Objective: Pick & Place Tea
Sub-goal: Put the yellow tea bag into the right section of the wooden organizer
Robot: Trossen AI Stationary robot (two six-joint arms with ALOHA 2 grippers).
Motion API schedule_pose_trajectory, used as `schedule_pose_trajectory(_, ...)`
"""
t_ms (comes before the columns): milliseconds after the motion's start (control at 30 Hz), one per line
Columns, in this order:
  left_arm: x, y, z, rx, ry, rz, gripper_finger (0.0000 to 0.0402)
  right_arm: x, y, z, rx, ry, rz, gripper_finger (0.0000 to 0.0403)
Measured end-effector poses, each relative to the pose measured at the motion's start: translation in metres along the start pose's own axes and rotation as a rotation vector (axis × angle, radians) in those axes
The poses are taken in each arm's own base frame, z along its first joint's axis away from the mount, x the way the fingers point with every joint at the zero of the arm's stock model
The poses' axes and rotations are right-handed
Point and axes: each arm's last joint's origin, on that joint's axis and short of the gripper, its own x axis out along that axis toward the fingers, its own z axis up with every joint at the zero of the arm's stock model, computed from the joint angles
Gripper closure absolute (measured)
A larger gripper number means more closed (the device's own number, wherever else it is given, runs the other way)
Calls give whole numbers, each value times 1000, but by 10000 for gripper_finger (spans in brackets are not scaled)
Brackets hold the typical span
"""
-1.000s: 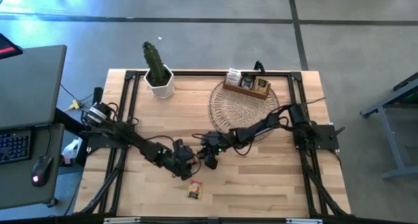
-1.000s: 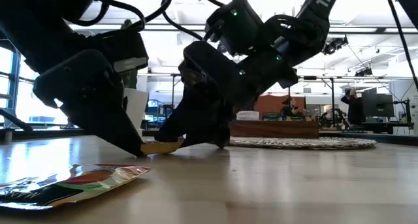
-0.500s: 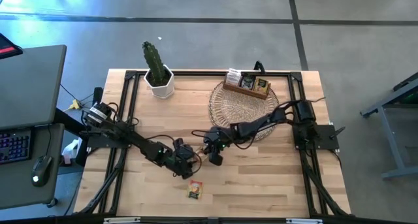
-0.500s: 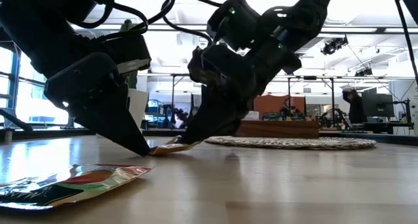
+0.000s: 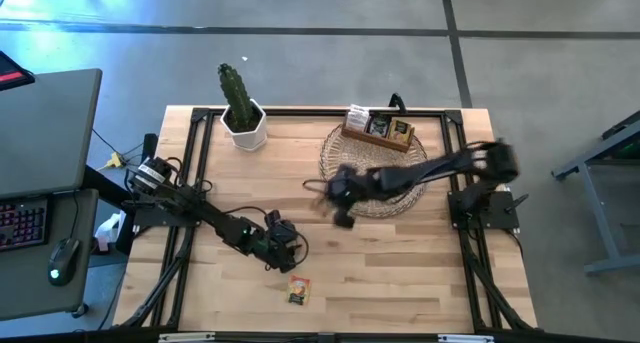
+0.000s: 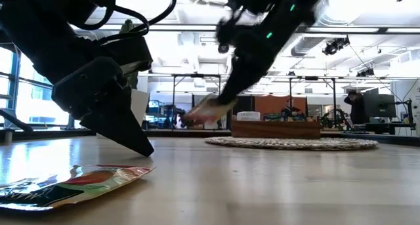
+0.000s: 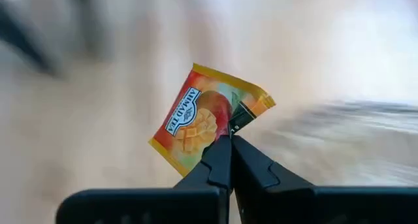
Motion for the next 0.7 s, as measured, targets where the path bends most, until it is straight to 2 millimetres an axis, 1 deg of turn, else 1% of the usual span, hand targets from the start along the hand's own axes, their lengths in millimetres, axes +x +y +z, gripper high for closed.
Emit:
schedule_pose_trajectory(67,0,0,0,-1,-3,0,199,-30,-14,1,-118,40,-171,399)
schedule_pose_trajectory(133,0,0,1,-2,-13,8,199,-55,-26,-5,-265,95,-339,400)
schedule_pose_trajectory(200,0,0,1,-2,-17,13,199,-73,-39,-16,-372,145,-470,401)
schedule_pose_trajectory(267,0,0,1,-2,-21,17,199,-86,-53,-28,-427,183,-567,400)
schedule_pose_trajectory(367,0,0,1,-2,-25,22,199,-100,-80,-50,-399,241,-634,401)
schedule_pose_trajectory(500,0,1,1,-1,-35,37,199,-107,-113,-82,-344,345,-680,402)
schedule_pose_trajectory(600,0,1,1,2,-39,42,199,-111,-132,-96,-323,438,-784,402)
schedule_pose_trajectory(700,0,2,1,2,-48,54,199,-111,-144,-103,-323,470,-762,402)
